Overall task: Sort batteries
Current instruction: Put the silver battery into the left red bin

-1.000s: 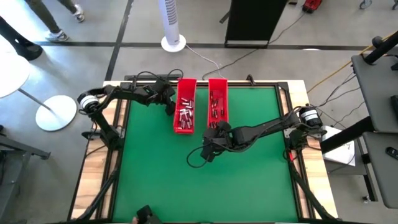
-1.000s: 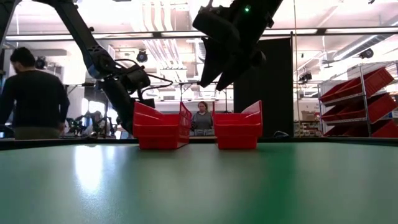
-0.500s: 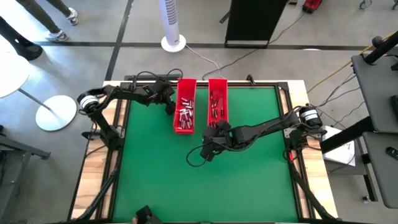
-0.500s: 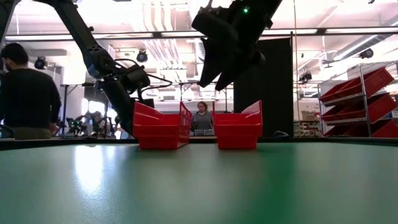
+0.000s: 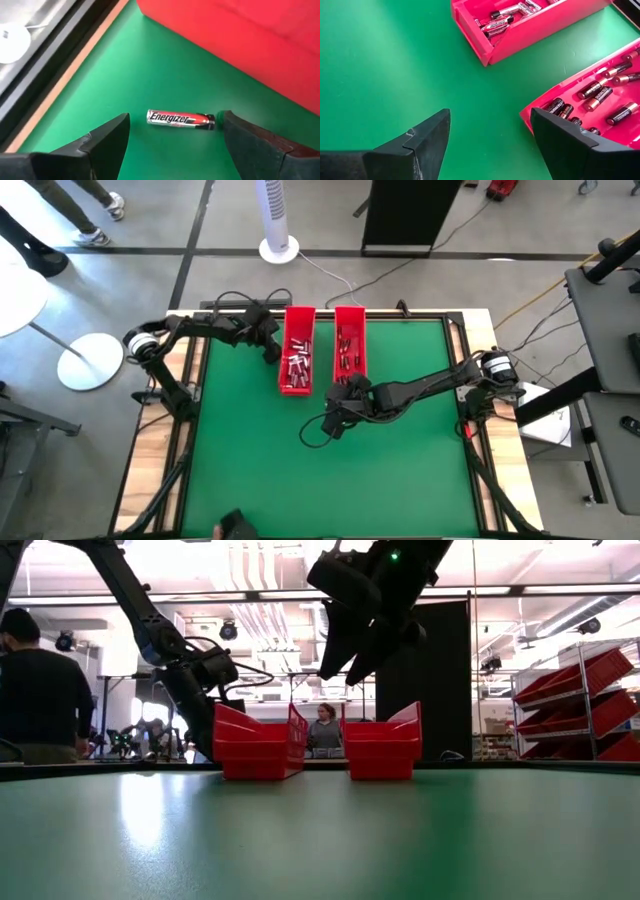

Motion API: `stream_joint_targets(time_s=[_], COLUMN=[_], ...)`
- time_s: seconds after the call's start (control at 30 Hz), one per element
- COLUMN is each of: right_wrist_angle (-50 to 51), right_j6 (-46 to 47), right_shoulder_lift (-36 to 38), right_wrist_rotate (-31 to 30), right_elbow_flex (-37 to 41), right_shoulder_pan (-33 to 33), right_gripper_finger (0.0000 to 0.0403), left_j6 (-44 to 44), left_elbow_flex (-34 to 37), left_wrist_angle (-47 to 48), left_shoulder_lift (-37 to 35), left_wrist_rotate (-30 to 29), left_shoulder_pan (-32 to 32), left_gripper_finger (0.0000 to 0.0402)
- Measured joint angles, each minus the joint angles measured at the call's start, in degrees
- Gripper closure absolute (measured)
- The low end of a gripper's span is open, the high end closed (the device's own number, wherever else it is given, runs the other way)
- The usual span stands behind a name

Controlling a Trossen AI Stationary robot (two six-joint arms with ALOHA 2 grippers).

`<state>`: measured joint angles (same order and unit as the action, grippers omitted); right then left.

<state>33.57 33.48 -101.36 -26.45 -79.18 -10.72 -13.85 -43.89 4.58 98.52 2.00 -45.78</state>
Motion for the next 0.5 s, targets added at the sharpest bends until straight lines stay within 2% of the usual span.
stream_joint_targets(time_s=[0.27, 0.5], right_wrist_angle=[0.0, 0.0], right_j6=[1.2, 1.6], right_shoulder_lift=[0.0, 0.0], right_wrist_rotate=[1.5, 1.5], right_elbow_flex=[0.0, 0.0], right_shoulder_pan=[0.0, -0.1], right_gripper_finger=[0.0145, 0.0135], left_j6=[-1.3, -2.6], left_elbow_flex=[-0.3, -0.3], left_wrist_angle=[0.3, -1.0], left_shoulder_lift=[0.1, 0.0], left_wrist_rotate=[3.2, 5.1], left_shoulder_pan=[-1.3, -1.7], left_gripper_finger=[0.0107, 0.0107])
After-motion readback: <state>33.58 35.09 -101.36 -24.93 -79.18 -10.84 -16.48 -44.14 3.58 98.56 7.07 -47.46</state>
